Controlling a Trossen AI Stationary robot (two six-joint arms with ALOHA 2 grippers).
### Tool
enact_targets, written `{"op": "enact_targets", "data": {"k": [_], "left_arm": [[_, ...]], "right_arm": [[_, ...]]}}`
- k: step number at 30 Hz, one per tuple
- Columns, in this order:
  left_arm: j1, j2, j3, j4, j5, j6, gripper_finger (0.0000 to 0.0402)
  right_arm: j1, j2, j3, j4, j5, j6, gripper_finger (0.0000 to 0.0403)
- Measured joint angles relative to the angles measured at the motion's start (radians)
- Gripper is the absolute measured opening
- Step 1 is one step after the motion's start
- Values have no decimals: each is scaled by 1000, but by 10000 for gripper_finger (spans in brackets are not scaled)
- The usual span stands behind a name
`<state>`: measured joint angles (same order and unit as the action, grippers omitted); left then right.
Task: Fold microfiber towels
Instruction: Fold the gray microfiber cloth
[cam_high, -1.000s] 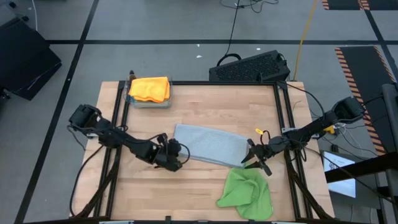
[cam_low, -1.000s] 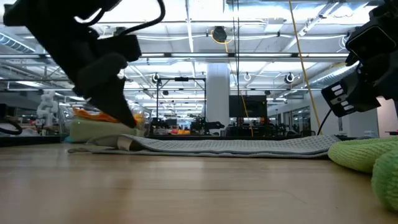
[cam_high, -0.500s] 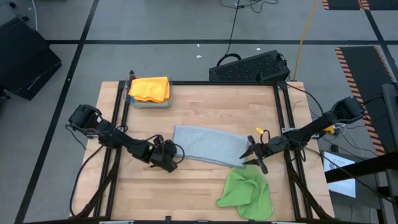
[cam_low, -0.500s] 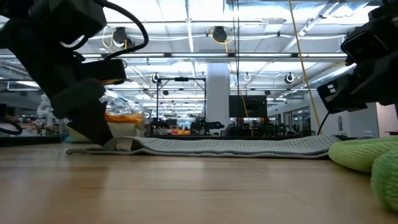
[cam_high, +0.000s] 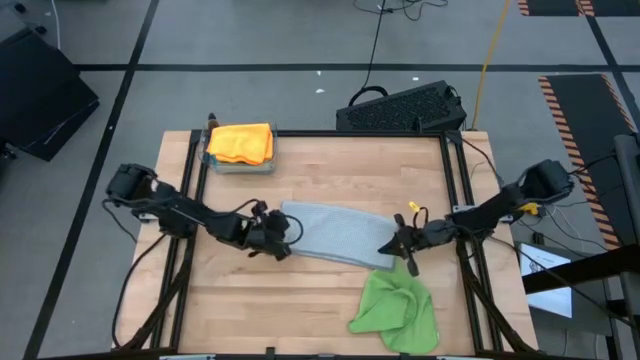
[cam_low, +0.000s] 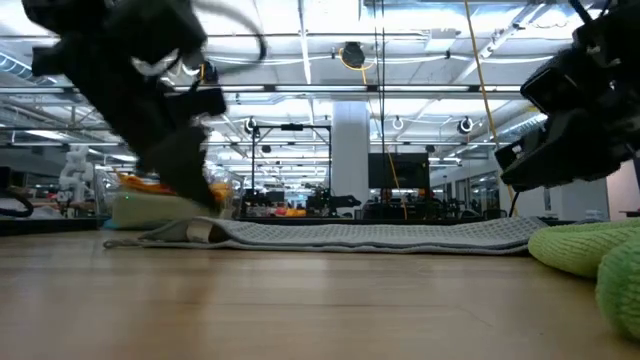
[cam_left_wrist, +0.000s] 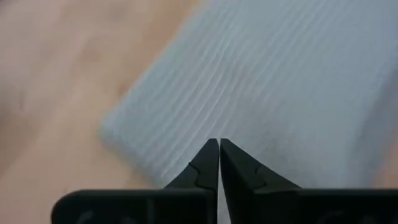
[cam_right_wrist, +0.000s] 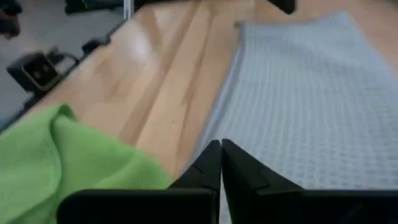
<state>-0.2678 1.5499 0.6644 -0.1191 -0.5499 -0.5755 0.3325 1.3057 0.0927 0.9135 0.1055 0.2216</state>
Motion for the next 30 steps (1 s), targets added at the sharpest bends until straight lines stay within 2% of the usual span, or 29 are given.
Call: {"op": "enact_targets", "data": {"k": [4, 11, 18, 24, 27, 30], "left_arm": [[31, 74, -14, 29, 80, -3, 19], [46, 113, -15, -8, 79, -9, 19], [48, 18, -21, -25, 133, 91, 19], [47, -111, -21, -92, 112, 94, 19], [41, -178, -20, -97, 109, 54, 19], [14, -204, -19, -96, 109, -56, 19]], "right_arm": [[0, 108, 5, -9, -1, 15, 7], [0, 229, -2, 4, -15, 96, 2], [0, 177, -8, -16, -85, 106, 1], [0, 92, -7, -14, -111, 74, 1], [0, 46, -1, -3, -108, 50, 1], [1, 0, 2, -6, -99, 49, 1]]}}
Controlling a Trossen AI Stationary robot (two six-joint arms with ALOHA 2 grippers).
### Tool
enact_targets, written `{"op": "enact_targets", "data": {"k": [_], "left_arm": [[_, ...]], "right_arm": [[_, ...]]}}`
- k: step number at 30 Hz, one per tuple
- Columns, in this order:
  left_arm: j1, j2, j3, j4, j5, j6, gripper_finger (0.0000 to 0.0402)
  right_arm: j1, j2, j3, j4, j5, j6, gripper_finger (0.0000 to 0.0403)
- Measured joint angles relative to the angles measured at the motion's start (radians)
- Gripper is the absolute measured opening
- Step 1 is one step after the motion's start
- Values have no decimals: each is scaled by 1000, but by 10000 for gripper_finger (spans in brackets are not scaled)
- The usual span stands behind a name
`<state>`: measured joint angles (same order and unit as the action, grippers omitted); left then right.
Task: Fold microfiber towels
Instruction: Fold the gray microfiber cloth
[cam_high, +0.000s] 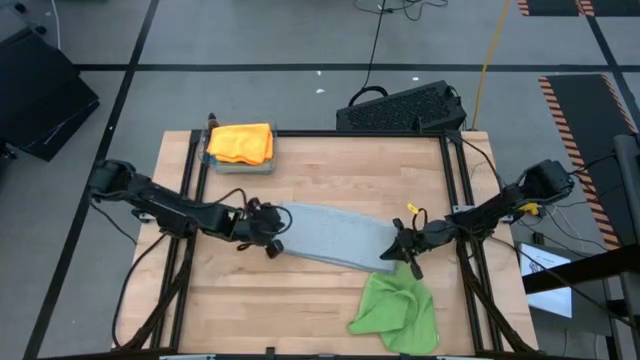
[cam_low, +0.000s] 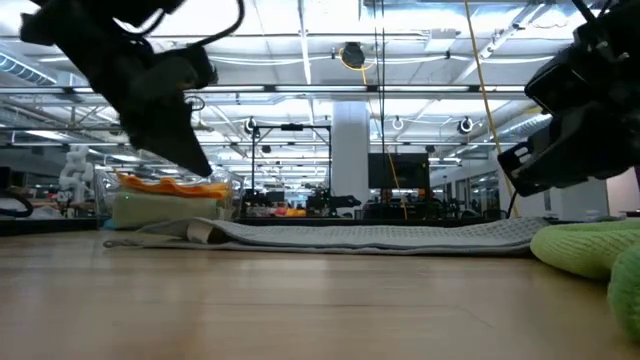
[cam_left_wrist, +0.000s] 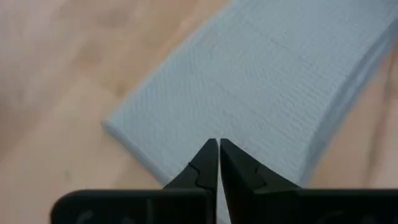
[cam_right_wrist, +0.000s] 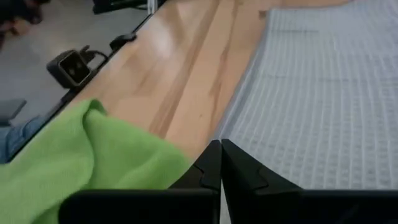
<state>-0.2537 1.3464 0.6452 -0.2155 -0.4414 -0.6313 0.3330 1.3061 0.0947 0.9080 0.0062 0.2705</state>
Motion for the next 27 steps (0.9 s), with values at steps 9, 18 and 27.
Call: {"op": "enact_targets", "data": {"k": [9, 18, 27], "left_arm": [[-154, 34, -1, -5, 77, -451, 73], [-224, 78, 0, -39, 118, -884, 182], [-181, 88, 0, -135, 148, -1051, 195]], "right_arm": [[3, -49, -1, -47, 20, 3, 0], [3, -42, -1, -54, 19, -47, 0], [3, -42, -1, -47, 19, -152, 0]]}}
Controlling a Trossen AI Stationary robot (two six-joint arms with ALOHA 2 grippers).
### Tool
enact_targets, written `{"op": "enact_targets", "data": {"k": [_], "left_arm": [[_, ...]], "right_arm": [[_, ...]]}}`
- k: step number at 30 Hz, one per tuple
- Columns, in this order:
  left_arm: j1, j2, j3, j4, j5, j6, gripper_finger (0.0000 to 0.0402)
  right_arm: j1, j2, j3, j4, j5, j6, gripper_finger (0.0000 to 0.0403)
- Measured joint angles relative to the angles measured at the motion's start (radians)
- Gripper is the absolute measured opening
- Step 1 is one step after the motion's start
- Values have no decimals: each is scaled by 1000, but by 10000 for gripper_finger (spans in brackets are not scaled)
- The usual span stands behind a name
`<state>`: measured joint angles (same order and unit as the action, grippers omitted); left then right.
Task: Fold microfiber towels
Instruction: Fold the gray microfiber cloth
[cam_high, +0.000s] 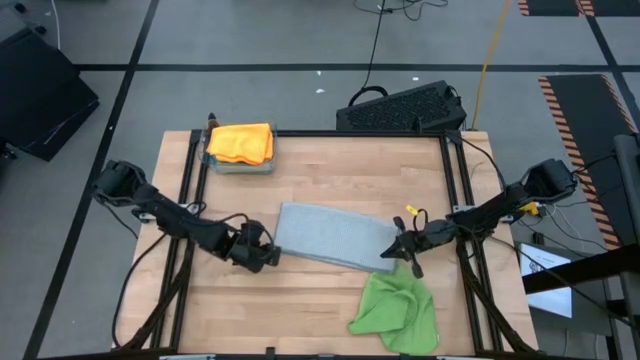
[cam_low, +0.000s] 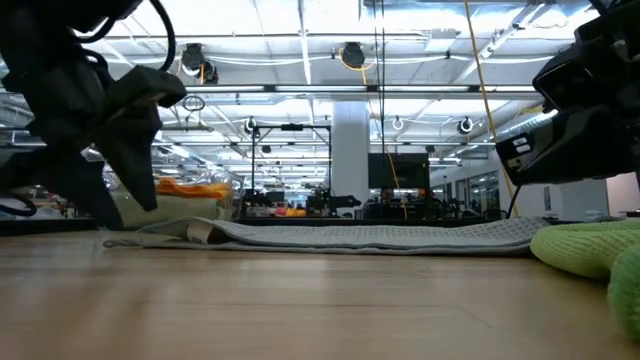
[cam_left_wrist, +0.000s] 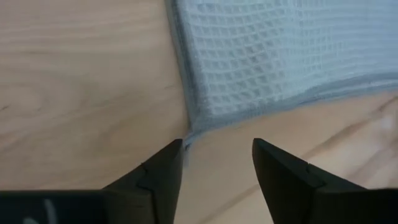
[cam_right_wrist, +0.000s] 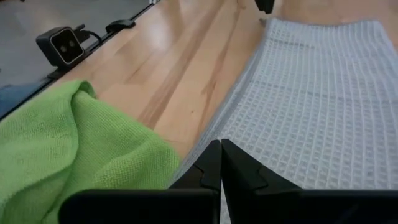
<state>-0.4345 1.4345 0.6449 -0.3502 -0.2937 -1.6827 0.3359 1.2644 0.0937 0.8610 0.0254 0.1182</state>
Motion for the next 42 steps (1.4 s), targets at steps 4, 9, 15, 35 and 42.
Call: {"op": "enact_targets", "data": {"k": [4, 9, 15, 35, 42], "left_arm": [[23, 0, 0, -4, 6, 27, 192], [46, 23, 0, -7, 9, 52, 195], [54, 37, 1, 6, 18, 202, 199], [-166, -12, 0, -5, -354, 928, 201], [-186, 66, 1, 39, -433, 1182, 214]], "right_arm": [[0, 0, 0, 2, 0, -53, 0], [0, 0, 0, 2, 0, -100, 0], [0, 0, 0, -3, 0, -104, 0], [0, 0, 0, -10, 26, 32, 0], [-2, 0, 0, 23, 92, 96, 0]]}}
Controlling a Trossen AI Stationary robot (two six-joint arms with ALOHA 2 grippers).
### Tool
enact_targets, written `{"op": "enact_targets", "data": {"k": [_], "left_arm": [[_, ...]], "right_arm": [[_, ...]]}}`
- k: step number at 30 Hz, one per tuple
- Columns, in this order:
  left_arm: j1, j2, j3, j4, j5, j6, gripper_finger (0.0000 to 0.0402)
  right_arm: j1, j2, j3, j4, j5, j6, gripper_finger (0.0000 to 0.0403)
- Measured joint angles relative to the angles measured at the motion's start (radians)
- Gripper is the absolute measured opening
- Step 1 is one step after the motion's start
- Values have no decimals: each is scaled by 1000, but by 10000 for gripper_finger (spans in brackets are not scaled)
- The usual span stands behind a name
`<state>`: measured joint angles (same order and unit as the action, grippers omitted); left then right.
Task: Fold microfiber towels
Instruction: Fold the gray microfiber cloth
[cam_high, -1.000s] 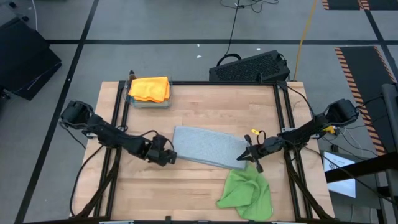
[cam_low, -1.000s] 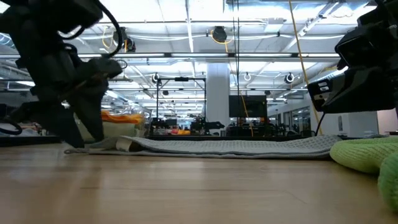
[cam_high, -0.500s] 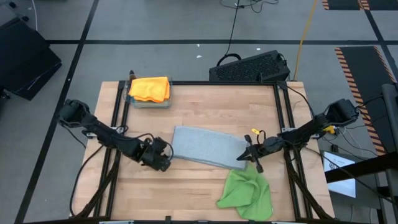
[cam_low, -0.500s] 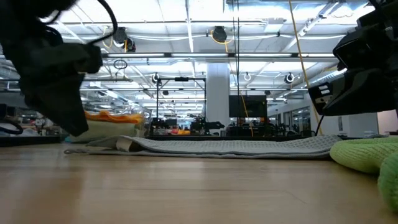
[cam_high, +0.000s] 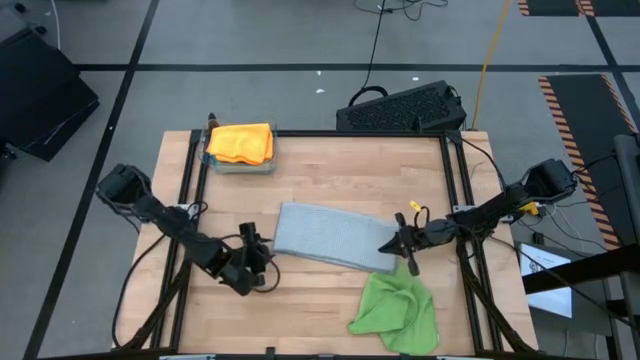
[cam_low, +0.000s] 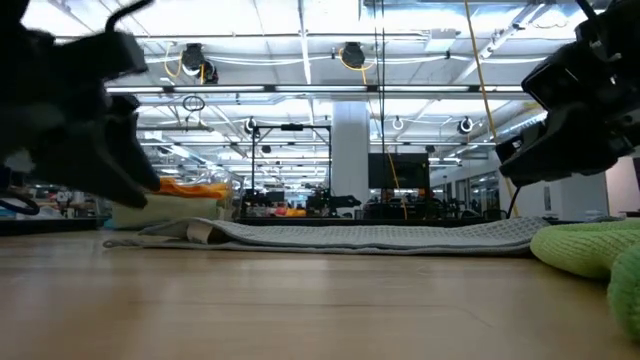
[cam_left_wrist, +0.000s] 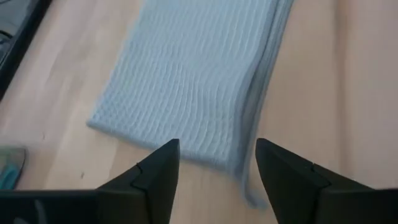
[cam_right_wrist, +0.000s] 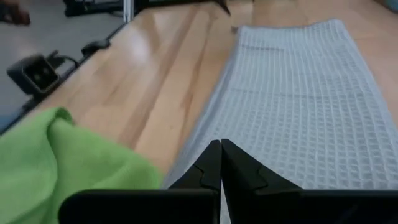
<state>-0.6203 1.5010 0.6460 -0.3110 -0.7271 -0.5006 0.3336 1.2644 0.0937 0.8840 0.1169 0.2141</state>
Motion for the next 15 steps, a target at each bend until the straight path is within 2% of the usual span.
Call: {"op": "enact_targets", "data": {"k": [9, 12, 15], "left_arm": [[39, 113, 1, 15, 86, 66, 257], [40, 120, 2, 29, 80, 119, 253], [49, 121, 2, 37, 93, 155, 226]], "right_arm": [[0, 0, 0, 44, 18, 36, 0], [0, 0, 0, 62, 20, 32, 0], [0, 0, 0, 78, 20, 28, 0]]}}
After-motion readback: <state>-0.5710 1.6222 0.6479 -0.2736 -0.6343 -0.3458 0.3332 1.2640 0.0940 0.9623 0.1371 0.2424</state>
